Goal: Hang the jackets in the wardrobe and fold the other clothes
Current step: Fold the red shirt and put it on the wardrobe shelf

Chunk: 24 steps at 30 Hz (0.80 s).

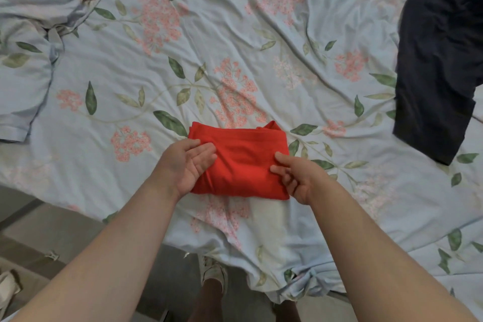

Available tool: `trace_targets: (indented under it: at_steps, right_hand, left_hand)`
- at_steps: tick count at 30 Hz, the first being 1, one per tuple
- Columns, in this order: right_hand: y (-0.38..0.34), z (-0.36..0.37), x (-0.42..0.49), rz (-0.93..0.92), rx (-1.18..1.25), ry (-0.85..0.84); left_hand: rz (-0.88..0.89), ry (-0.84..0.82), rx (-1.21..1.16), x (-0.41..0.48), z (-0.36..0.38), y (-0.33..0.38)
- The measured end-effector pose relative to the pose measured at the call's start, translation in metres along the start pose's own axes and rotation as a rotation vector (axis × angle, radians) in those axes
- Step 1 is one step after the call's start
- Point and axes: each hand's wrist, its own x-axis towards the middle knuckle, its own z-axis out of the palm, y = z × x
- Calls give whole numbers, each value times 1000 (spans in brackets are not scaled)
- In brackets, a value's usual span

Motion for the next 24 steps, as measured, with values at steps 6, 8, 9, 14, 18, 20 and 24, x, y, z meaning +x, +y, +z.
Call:
trace_targets:
  at_steps: [6, 8, 9, 14, 18, 20, 24]
  right_hand:
    - [18, 3, 21, -394, -567, 344]
    - [26, 8, 22, -388, -433, 336]
    - [28, 10, 22, -389, -387, 347]
    - [25, 10, 20, -335, -140, 184]
    - [19, 13, -4, -221, 112, -70]
    - [18, 15, -24, -220, 180, -161]
    - [15, 26, -78, -295, 139, -206]
  left_hand:
    - [483, 364, 1113, 4, -41, -32]
    - [319, 132, 962, 5, -47, -39]
    - [267, 40, 869, 7, -46, -39]
    - [124, 21, 633, 26, -34, -24]
    - [-19, -31, 510, 15, -29, -8]
    - [28, -44, 469, -4, -32, 2]
    - [63, -72, 351, -63, -47, 25]
